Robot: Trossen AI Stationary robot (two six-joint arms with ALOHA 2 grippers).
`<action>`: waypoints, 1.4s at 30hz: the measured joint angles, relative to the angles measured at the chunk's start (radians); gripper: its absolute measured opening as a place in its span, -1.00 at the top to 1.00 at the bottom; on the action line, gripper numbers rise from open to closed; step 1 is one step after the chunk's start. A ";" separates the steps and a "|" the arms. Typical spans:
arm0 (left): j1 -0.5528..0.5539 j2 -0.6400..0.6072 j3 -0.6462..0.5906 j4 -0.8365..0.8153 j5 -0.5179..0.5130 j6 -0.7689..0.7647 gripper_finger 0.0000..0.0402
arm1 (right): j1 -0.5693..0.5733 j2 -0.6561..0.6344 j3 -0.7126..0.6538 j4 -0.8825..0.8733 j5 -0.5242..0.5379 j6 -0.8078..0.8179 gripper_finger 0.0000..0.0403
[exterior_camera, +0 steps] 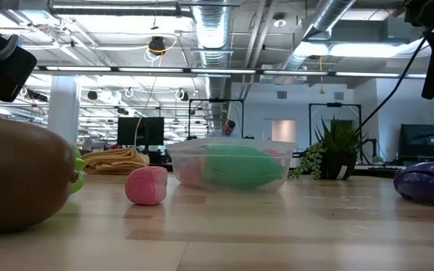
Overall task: Pick and placing Produce into tupperware
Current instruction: Put the red strawberry into the transparent bin
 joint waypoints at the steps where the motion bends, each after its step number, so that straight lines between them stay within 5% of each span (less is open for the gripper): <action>1: 0.000 0.000 0.000 0.000 0.000 0.000 -0.12 | 0.000 0.000 0.000 0.000 0.000 0.000 -0.63; 9: 0.000 0.002 -0.002 0.002 0.000 -0.003 -0.10 | 0.000 0.000 0.000 0.004 0.000 0.000 -0.63; 19: 0.000 0.003 -0.003 -0.005 -0.001 -0.003 0.15 | 0.000 0.000 0.000 0.005 0.000 0.001 -0.63; 42: 0.024 0.004 0.076 -0.058 -0.003 0.076 0.17 | 0.000 0.000 0.000 0.008 0.023 0.001 -0.63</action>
